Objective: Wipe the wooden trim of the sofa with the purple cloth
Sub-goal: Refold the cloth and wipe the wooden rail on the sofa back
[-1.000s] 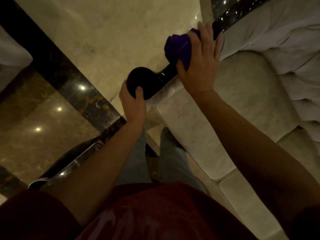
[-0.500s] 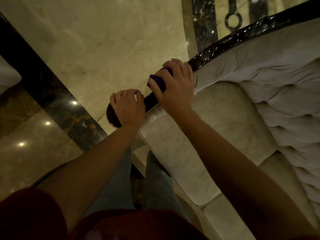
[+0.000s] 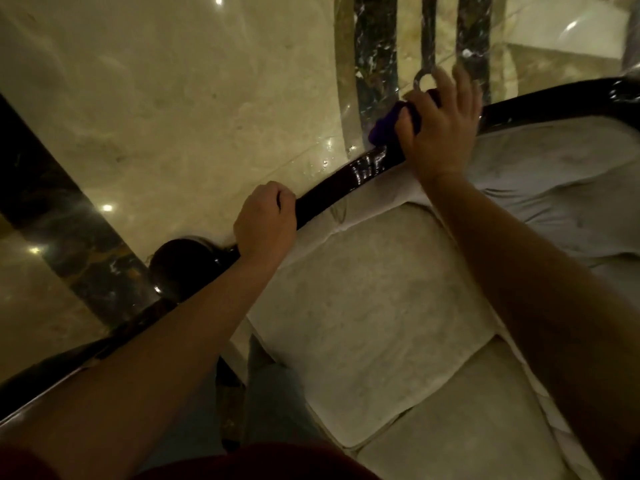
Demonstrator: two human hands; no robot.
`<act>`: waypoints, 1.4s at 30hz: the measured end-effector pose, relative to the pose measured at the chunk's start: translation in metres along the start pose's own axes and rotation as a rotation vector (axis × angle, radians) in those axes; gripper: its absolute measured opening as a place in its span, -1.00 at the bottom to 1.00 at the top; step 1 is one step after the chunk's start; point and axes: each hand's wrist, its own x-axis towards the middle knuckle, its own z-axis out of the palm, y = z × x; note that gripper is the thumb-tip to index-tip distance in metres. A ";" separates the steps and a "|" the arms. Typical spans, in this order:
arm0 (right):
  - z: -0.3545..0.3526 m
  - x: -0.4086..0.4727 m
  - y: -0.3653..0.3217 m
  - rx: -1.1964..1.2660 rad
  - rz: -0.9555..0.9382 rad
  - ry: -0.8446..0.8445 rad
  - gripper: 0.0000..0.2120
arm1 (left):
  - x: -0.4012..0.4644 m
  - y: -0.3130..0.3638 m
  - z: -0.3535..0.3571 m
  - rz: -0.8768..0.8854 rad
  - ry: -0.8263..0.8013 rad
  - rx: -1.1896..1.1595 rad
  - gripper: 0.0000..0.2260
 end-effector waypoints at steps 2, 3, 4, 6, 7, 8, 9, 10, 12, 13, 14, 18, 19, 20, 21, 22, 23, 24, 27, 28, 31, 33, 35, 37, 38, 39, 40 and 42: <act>0.000 0.018 0.023 -0.066 0.052 -0.001 -0.65 | 0.006 0.015 0.008 0.054 -0.003 0.037 -0.74; 0.000 0.022 0.028 -0.079 0.084 -0.007 -0.64 | 0.010 0.026 0.013 0.073 -0.005 0.064 -0.73; 0.001 0.023 0.028 -0.073 0.110 -0.015 -0.64 | 0.015 0.037 0.018 0.079 -0.009 0.096 -0.72; -0.002 0.022 0.023 -0.016 0.147 -0.016 -0.64 | 0.026 0.056 0.028 0.069 -0.014 0.157 -0.70; -0.004 0.021 0.020 0.010 0.165 -0.015 -0.65 | 0.029 0.062 0.033 0.067 0.008 0.199 -0.70; -0.006 0.021 0.016 0.026 0.188 -0.018 -0.66 | 0.031 0.066 0.036 0.077 0.048 0.251 -0.70; -0.007 0.021 0.012 0.035 0.216 -0.016 -0.67 | 0.030 0.068 0.038 0.092 0.091 0.302 -0.71; -0.007 0.020 0.006 0.055 0.245 -0.003 -0.70 | 0.029 0.069 0.039 0.103 0.124 0.340 -0.71; -0.007 0.011 -0.017 0.141 0.271 0.036 -0.77 | 0.026 0.070 0.040 0.106 0.169 0.373 -0.72; -0.007 0.004 -0.032 0.194 0.266 0.045 -0.79 | 0.025 0.070 0.041 0.096 0.188 0.380 -0.72; -0.006 -0.004 -0.046 0.247 0.258 0.054 -0.81 | 0.025 0.070 0.042 0.084 0.202 0.383 -0.72; -0.002 -0.022 -0.057 0.350 0.108 0.059 -0.81 | 0.026 0.071 0.044 0.071 0.224 0.352 -0.69; -0.002 -0.023 -0.045 0.340 -0.001 0.034 -0.79 | 0.026 0.073 0.043 0.058 0.210 0.362 -0.70; -0.004 -0.023 -0.028 0.315 -0.111 0.000 -0.76 | 0.025 0.074 0.041 0.041 0.195 0.367 -0.72; -0.006 -0.018 -0.007 0.270 -0.179 -0.035 -0.73 | 0.025 0.075 0.039 0.023 0.188 0.358 -0.74; -0.008 -0.007 0.017 0.219 -0.184 -0.056 -0.70 | 0.026 0.076 0.038 0.009 0.184 0.342 -0.75; -0.010 0.007 0.045 0.166 -0.143 -0.054 -0.69 | 0.026 0.077 0.038 0.004 0.174 0.337 -0.76; -0.012 0.019 0.072 0.110 -0.089 -0.040 -0.69 | 0.025 0.076 0.038 0.005 0.163 0.340 -0.74; -0.013 0.045 0.111 -0.060 0.047 0.001 -0.72 | 0.026 0.075 0.040 0.023 0.156 0.327 -0.66; -0.013 0.046 0.105 -0.082 0.099 0.023 -0.73 | 0.026 0.074 0.039 0.027 0.156 0.325 -0.63; -0.012 0.038 0.064 -0.012 0.318 0.006 -0.71 | 0.025 0.075 0.038 0.045 0.143 0.319 -0.55; -0.011 0.029 0.028 0.087 0.348 -0.069 -0.71 | 0.024 0.078 0.037 0.044 0.124 0.311 -0.52; -0.008 0.015 -0.012 0.193 0.318 -0.066 -0.78 | 0.025 0.080 0.034 0.033 0.102 0.320 -0.51; -0.008 -0.002 -0.048 0.292 0.268 -0.065 -0.81 | 0.025 0.079 0.034 0.032 0.075 0.333 -0.55; -0.010 -0.008 -0.059 0.339 0.216 -0.074 -0.80 | 0.026 0.080 0.033 0.028 0.064 0.341 -0.58; -0.011 -0.012 -0.062 0.370 0.150 -0.095 -0.78 | 0.026 0.081 0.032 0.024 0.056 0.344 -0.60; -0.012 -0.014 -0.056 0.376 0.065 -0.132 -0.76 | 0.026 0.081 0.032 0.029 0.053 0.340 -0.61; -0.017 -0.005 -0.026 0.308 -0.070 -0.211 -0.73 | 0.026 0.081 0.032 0.049 0.056 0.335 -0.58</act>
